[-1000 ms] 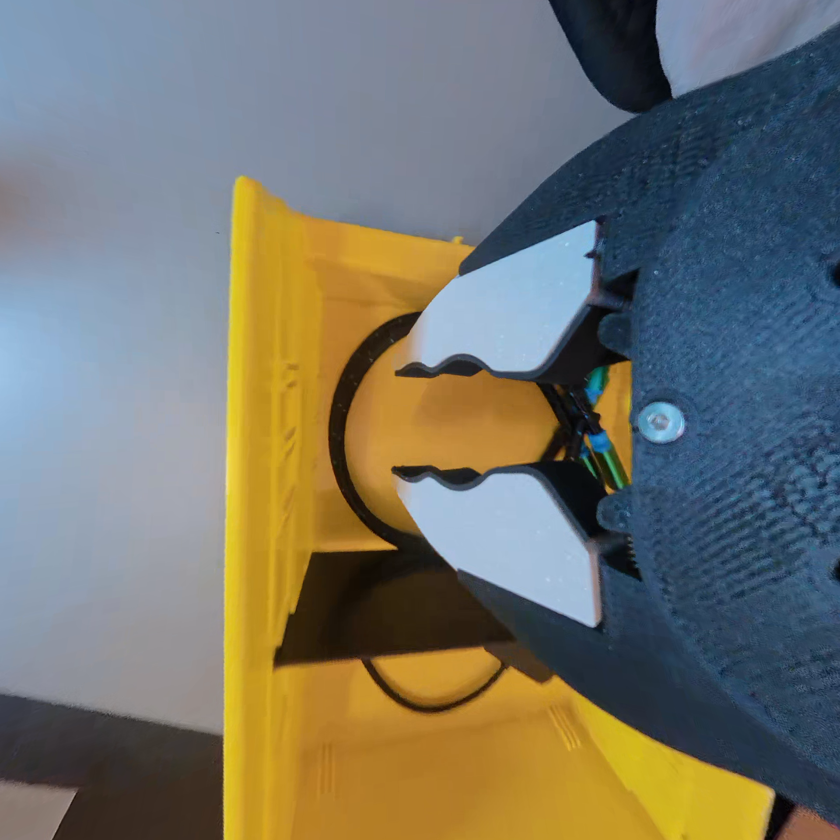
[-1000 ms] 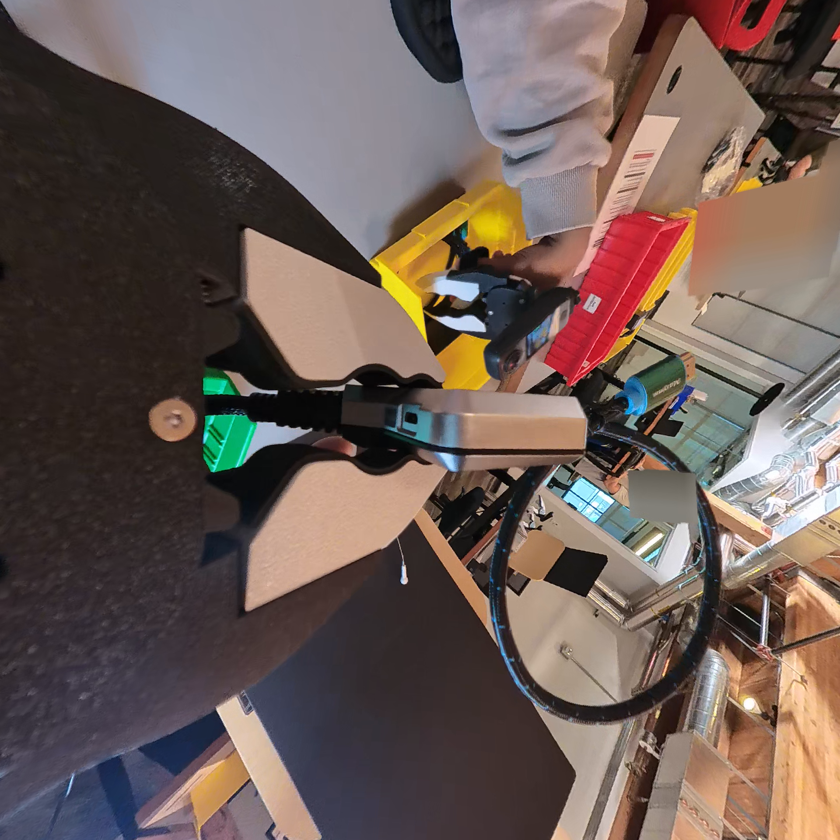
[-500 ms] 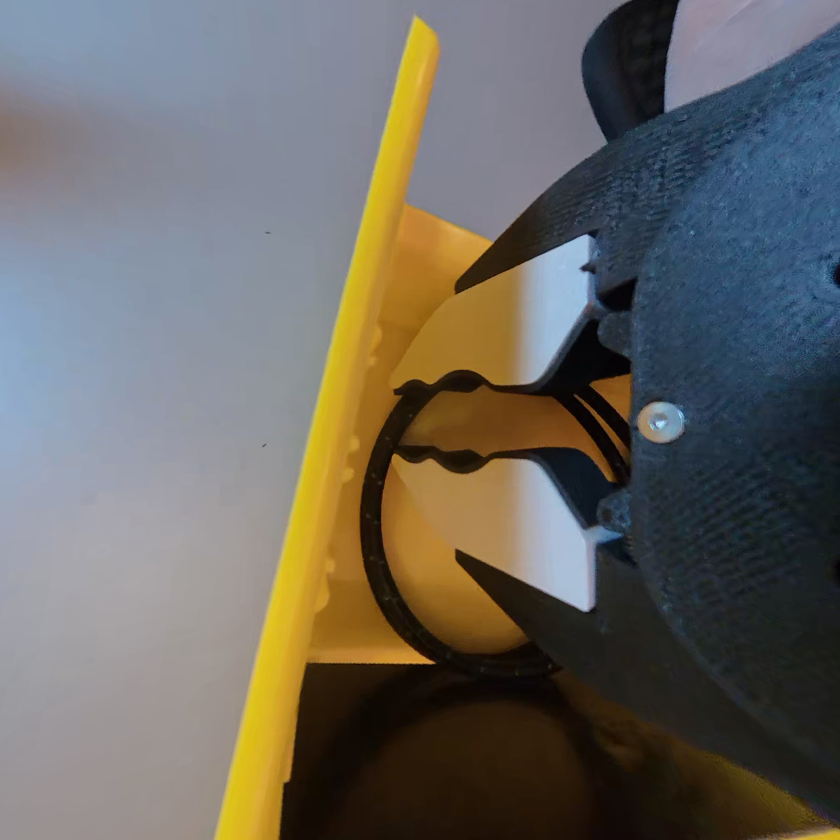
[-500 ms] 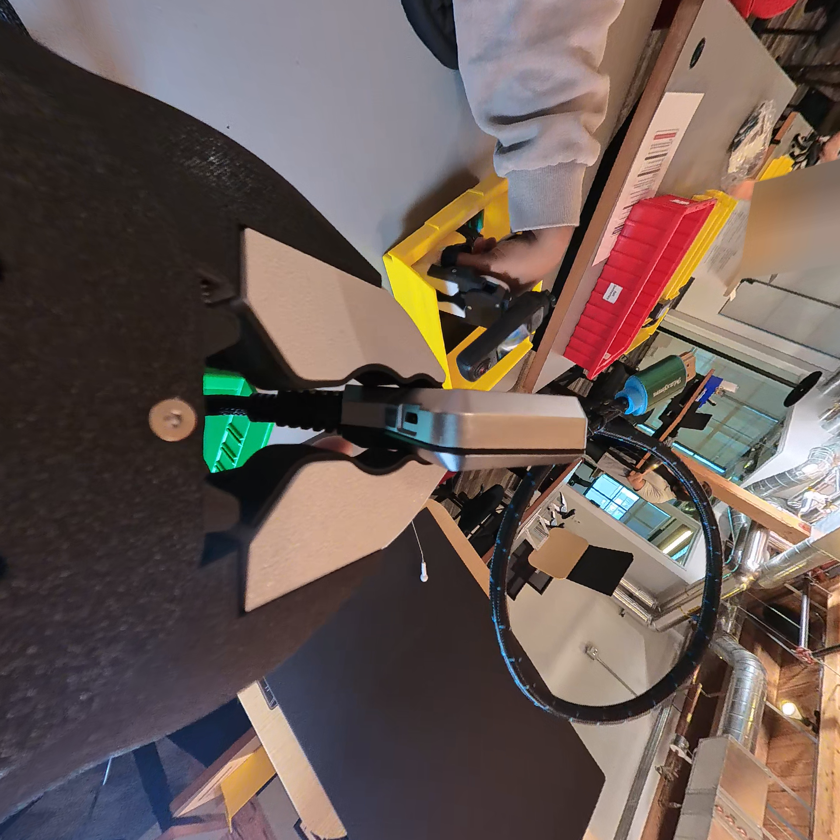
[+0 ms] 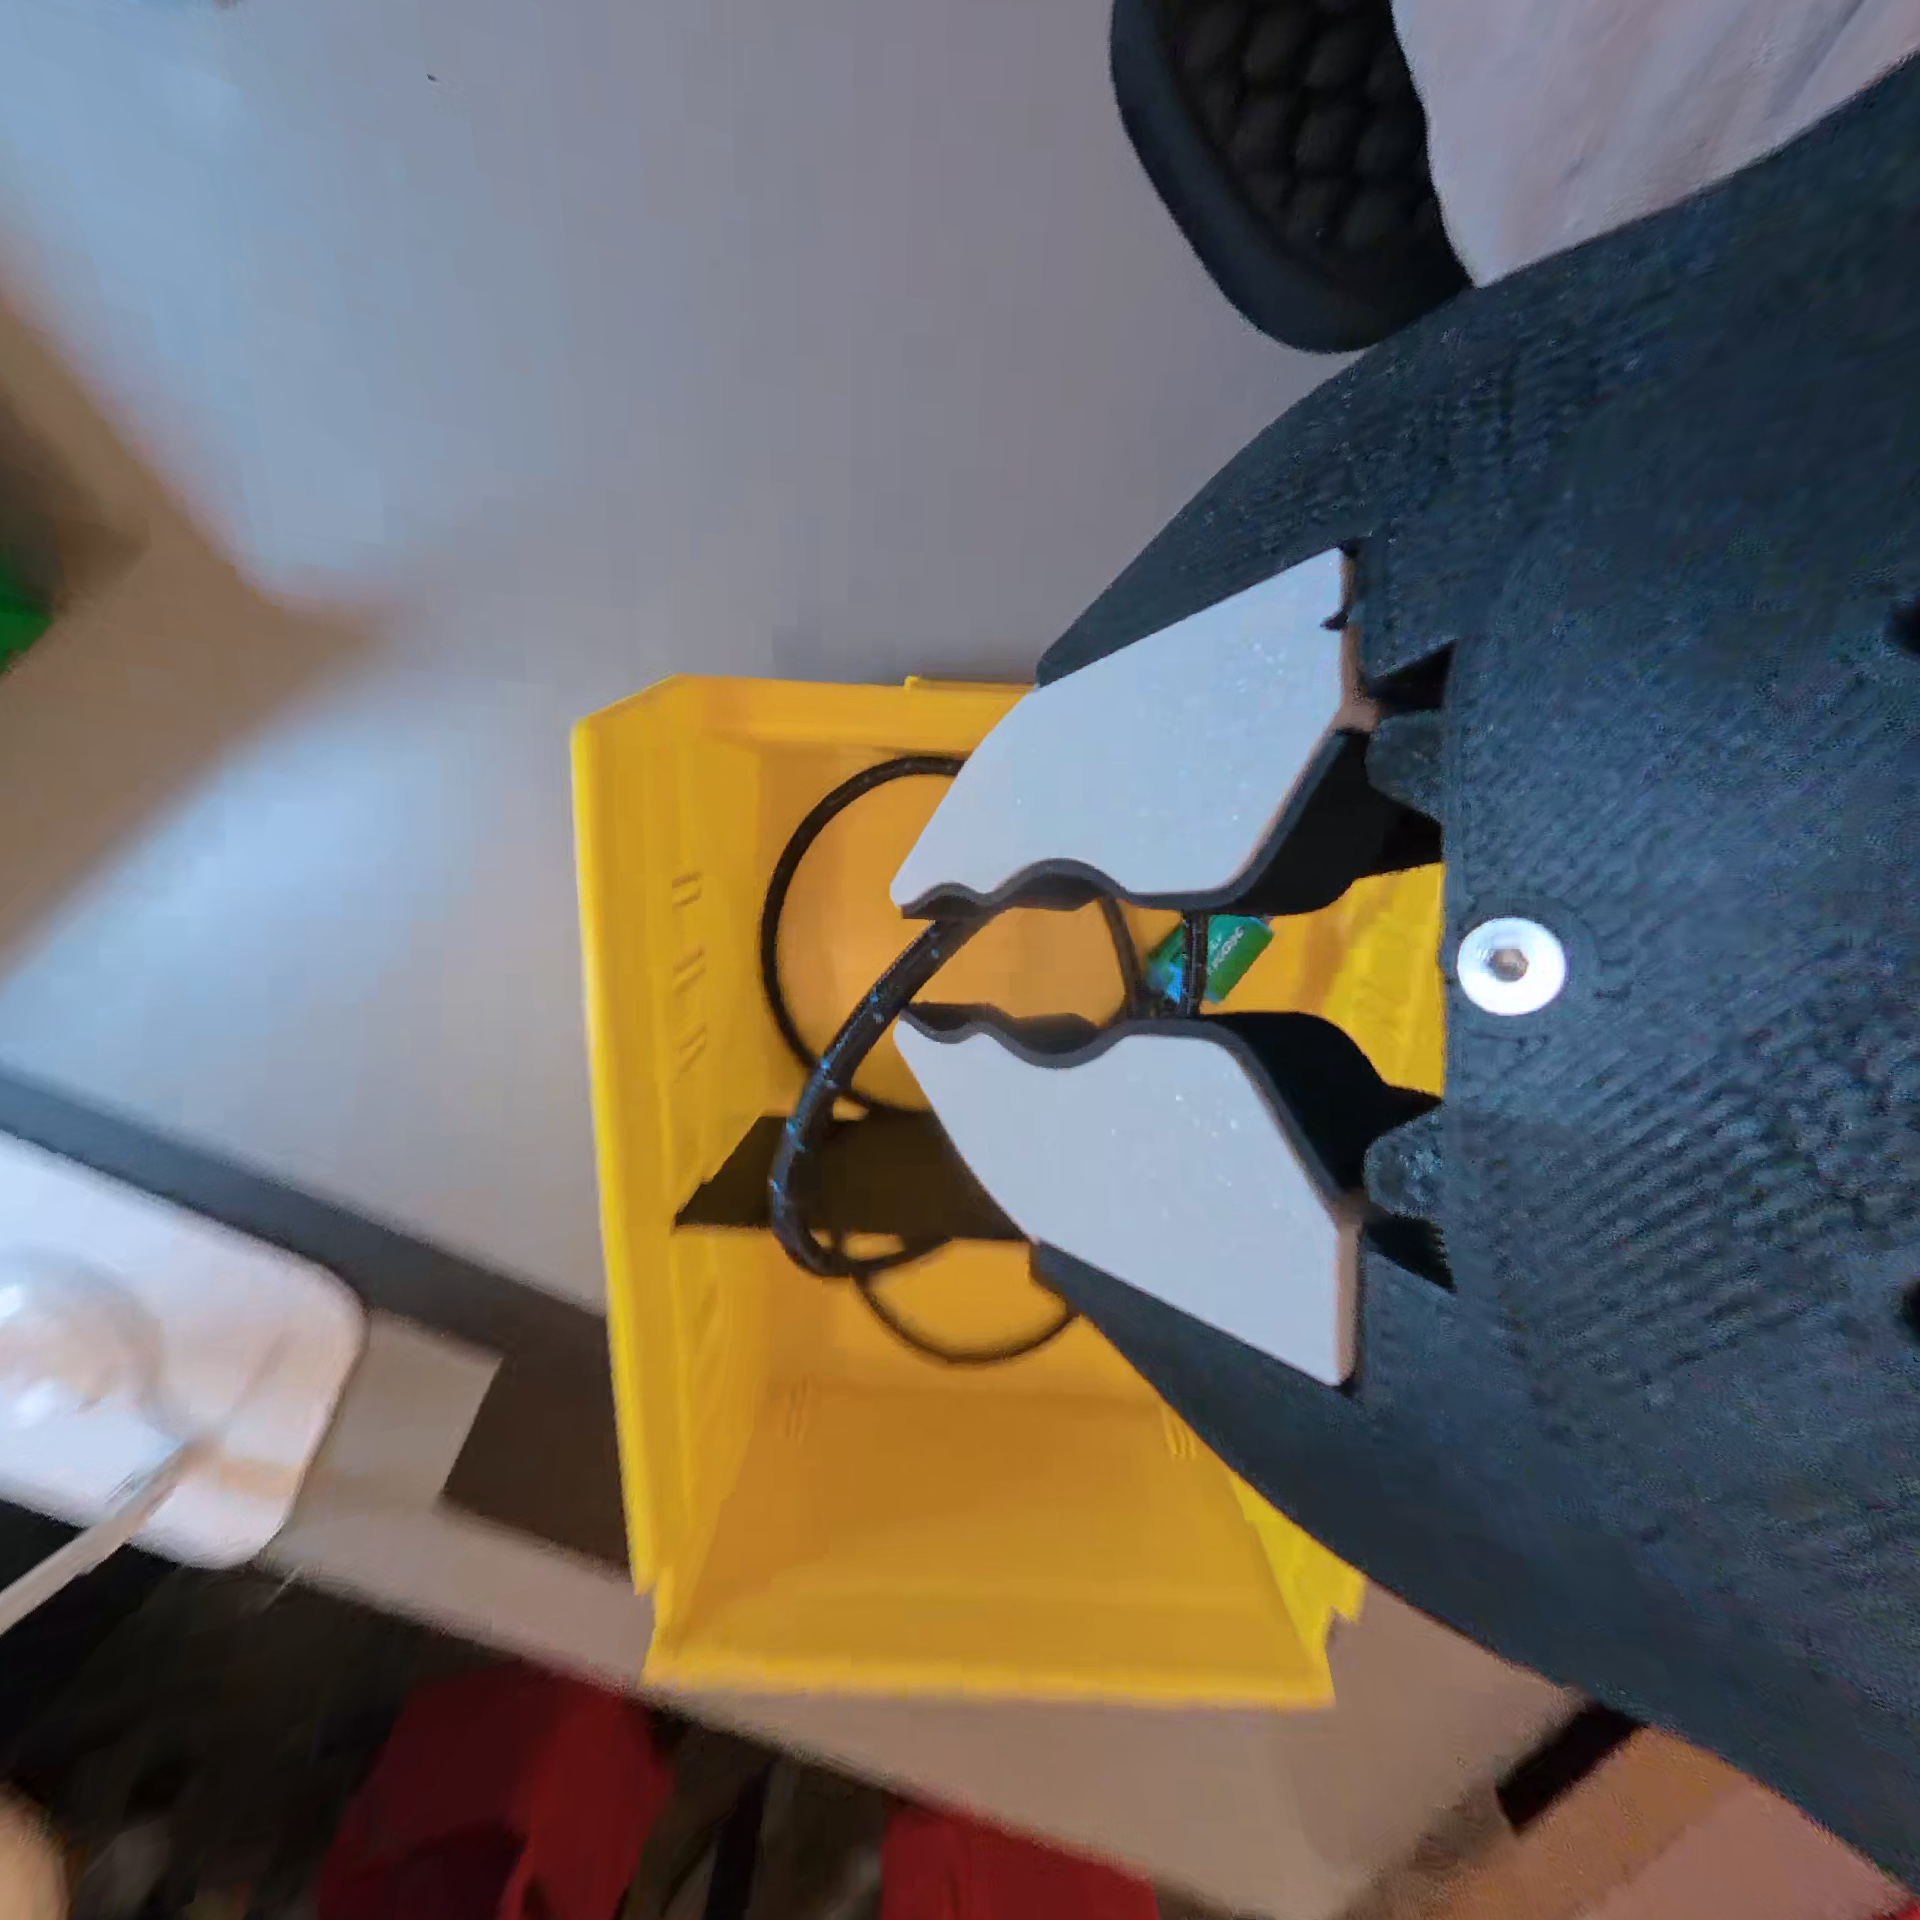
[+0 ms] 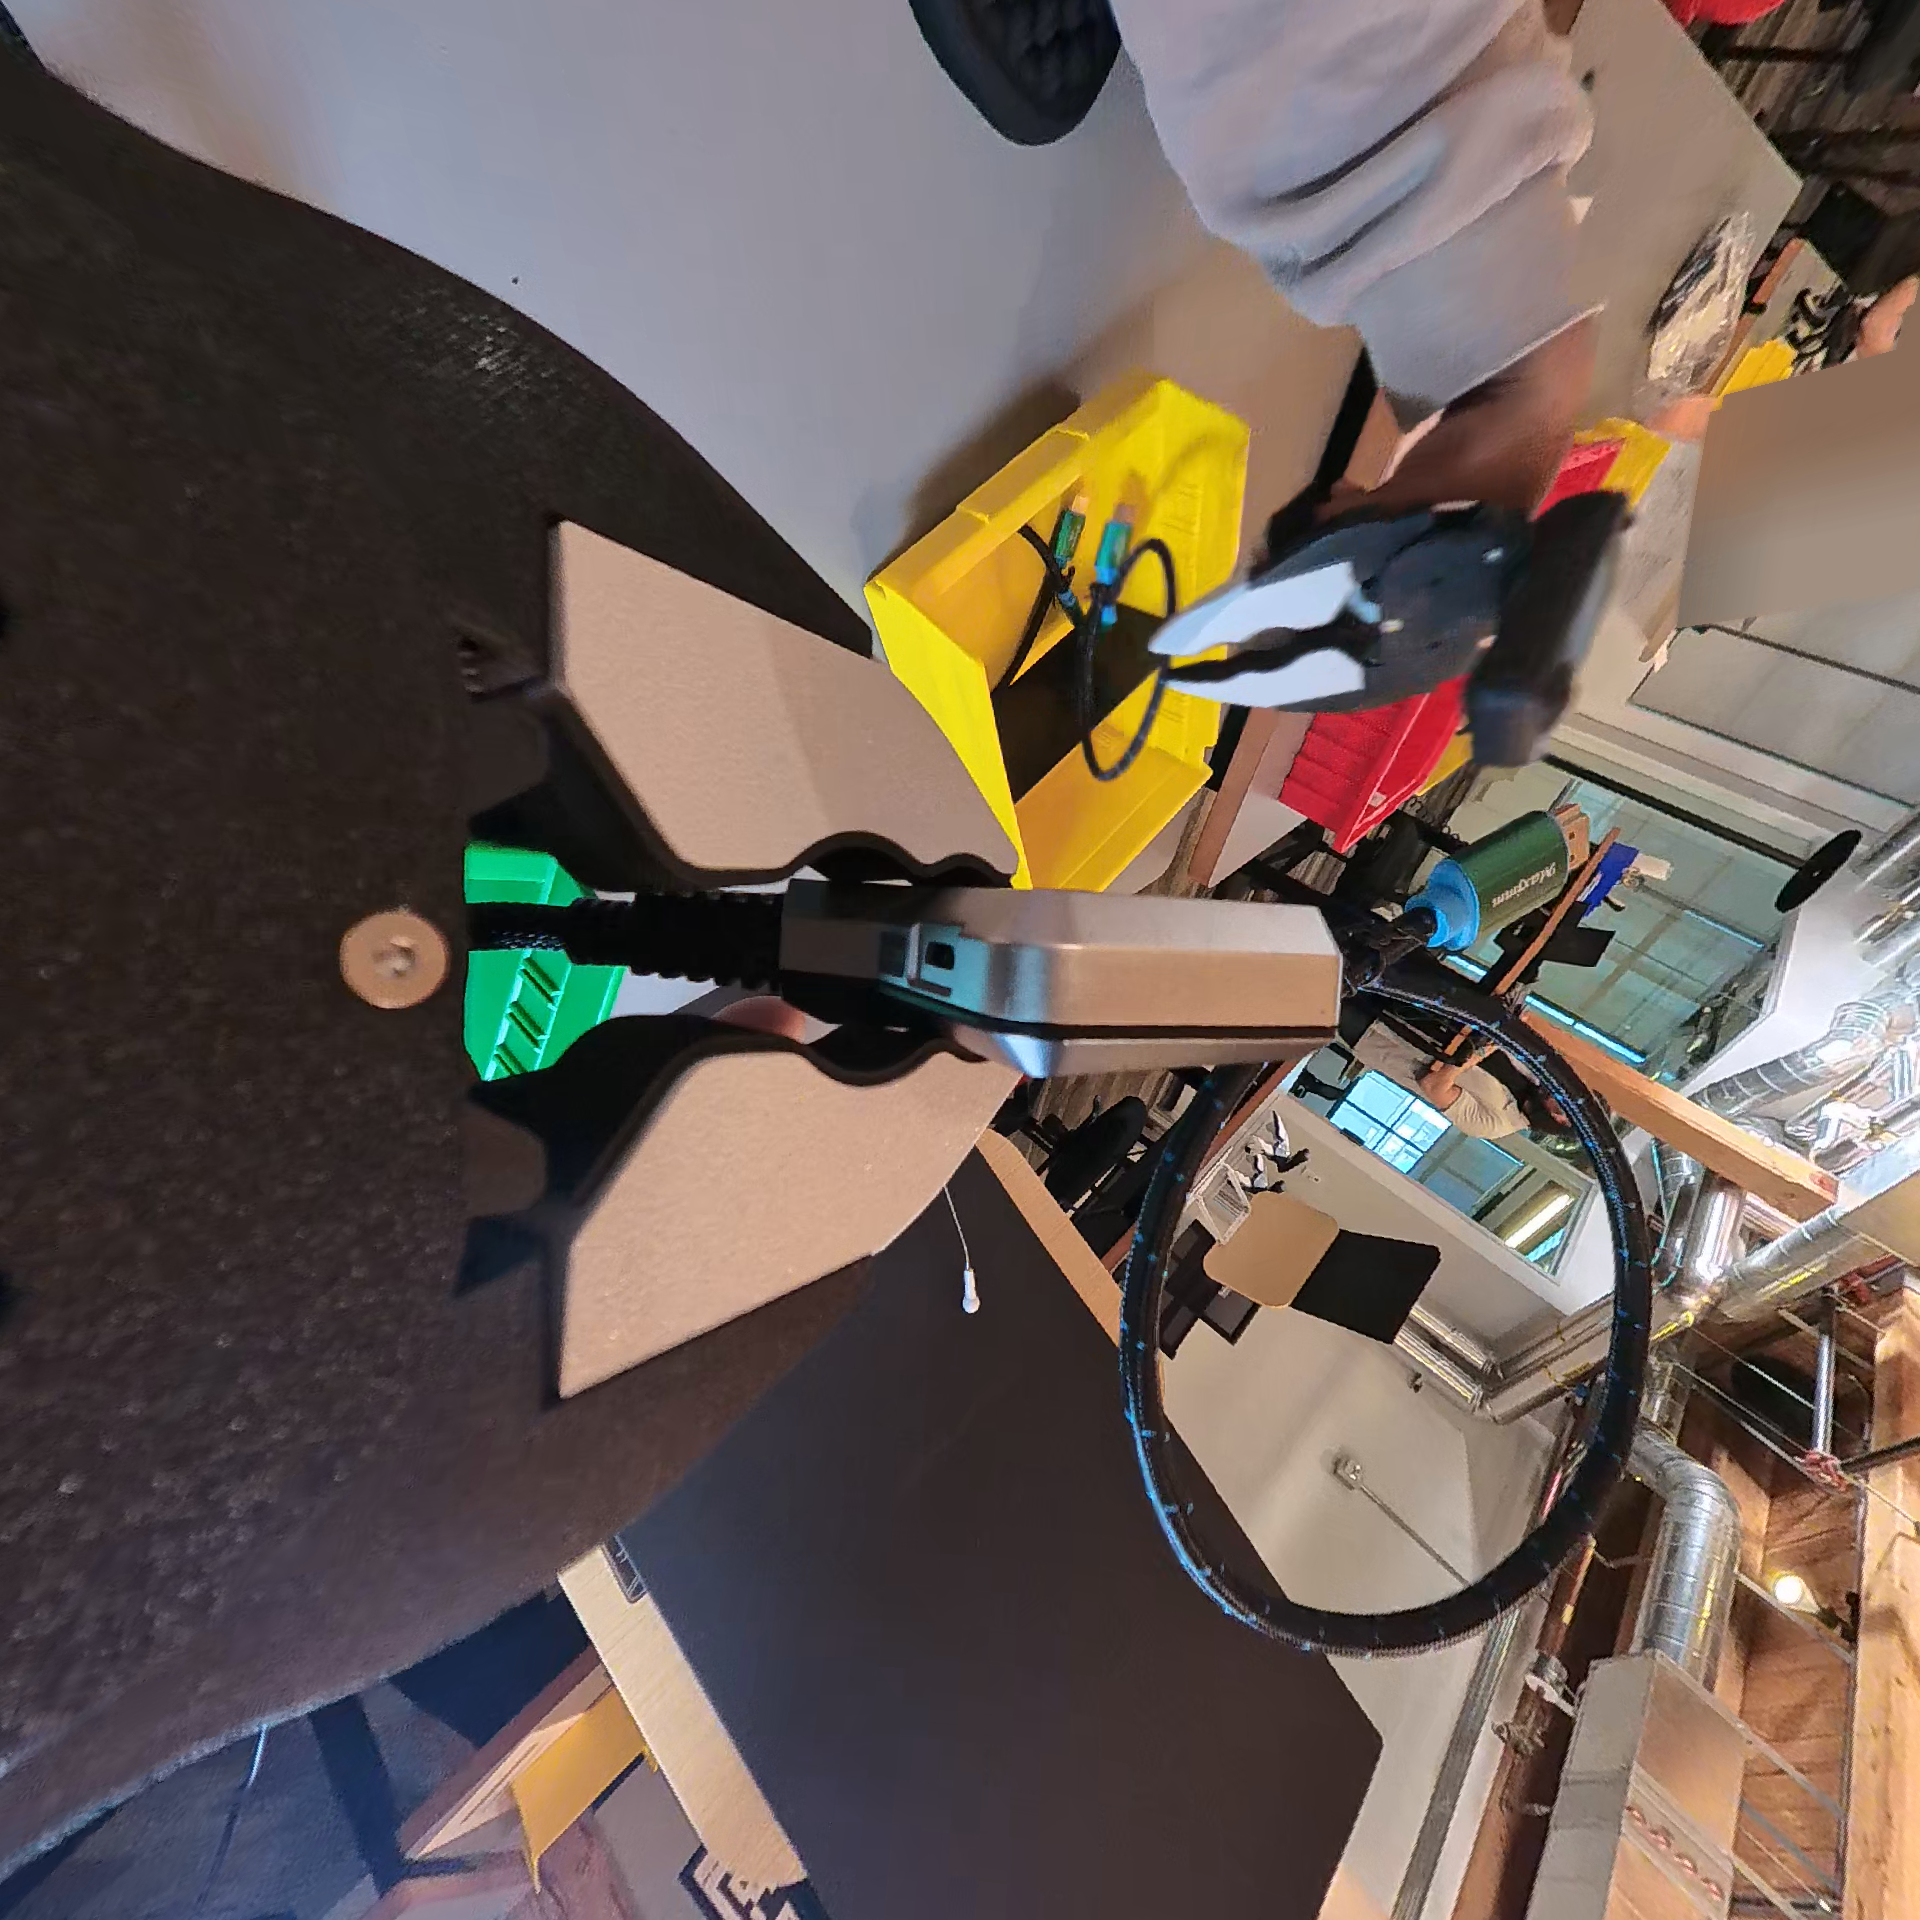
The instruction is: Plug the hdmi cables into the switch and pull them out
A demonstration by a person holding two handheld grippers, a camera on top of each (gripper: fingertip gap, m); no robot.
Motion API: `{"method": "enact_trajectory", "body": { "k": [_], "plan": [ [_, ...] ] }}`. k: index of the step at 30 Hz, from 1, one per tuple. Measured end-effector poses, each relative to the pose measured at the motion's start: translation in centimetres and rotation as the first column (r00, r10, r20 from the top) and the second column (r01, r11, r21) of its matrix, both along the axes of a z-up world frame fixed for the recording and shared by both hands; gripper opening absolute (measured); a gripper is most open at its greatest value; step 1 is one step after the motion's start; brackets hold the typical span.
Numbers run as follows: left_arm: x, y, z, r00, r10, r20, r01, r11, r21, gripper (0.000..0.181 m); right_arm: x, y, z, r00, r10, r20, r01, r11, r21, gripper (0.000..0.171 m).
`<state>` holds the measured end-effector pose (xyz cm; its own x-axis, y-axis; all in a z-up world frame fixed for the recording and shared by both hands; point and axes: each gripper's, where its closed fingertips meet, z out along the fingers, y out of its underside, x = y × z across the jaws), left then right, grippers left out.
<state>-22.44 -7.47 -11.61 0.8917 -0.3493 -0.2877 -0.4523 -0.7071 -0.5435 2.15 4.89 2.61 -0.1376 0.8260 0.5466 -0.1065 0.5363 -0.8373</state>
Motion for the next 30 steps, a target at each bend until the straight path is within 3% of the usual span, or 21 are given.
{"method": "enact_trajectory", "body": {
  "k": [3,6,11,13,15,19,22,25,28,30],
  "plan": [
    [0.0,-0.3,5.3,0.990,0.016,-0.139,0.015,0.975,0.220,0.012,0.1,0.1,0.1,1.000,-0.002,-0.004,0.002,1.000,-0.004,0.023],
    [3.2,-0.1,9.8,0.977,-0.058,-0.205,0.138,0.905,0.403,0.009,0.1,0.5,0.1,1.000,-0.008,-0.006,0.008,1.000,-0.013,0.023],
    [12.2,1.1,12.5,0.908,-0.382,-0.173,0.413,0.740,0.530,0.006,0.7,1.1,0.7,0.999,-0.032,-0.024,0.031,0.999,-0.015,0.023],
    [15.7,1.8,12.0,0.847,-0.528,-0.066,0.475,0.693,0.542,0.006,1.0,1.4,1.0,0.999,-0.041,-0.034,0.040,0.999,-0.016,0.023],
    [18.0,3.4,10.2,0.795,-0.602,0.070,0.488,0.704,0.517,0.006,1.3,1.6,1.3,0.998,-0.048,-0.042,0.047,0.999,-0.018,0.023],
    [18.1,8.9,1.7,0.851,-0.479,0.215,0.420,0.867,0.269,0.005,1.6,2.1,1.5,0.997,-0.064,-0.047,0.063,0.998,-0.013,0.023],
    [17.1,11.3,-2.7,0.891,-0.383,0.245,0.351,0.921,0.166,0.006,1.9,2.5,1.7,0.996,-0.077,-0.054,0.077,0.997,-0.003,0.023],
    [16.3,11.5,-2.5,0.907,-0.374,0.191,0.340,0.921,0.190,0.023,2.5,3.1,2.2,0.993,-0.092,-0.069,0.092,0.996,0.001,0.023],
    [18.5,10.7,-1.0,0.863,-0.468,0.190,0.418,0.873,0.251,0.025,2.8,3.9,2.4,0.992,-0.103,-0.078,0.102,0.995,-0.017,0.023],
    [20.9,10.3,-1.7,0.830,-0.530,0.174,0.489,0.841,0.230,0.030,2.8,4.4,2.3,0.991,-0.113,-0.075,0.111,0.993,-0.025,0.023]
  ]
}}
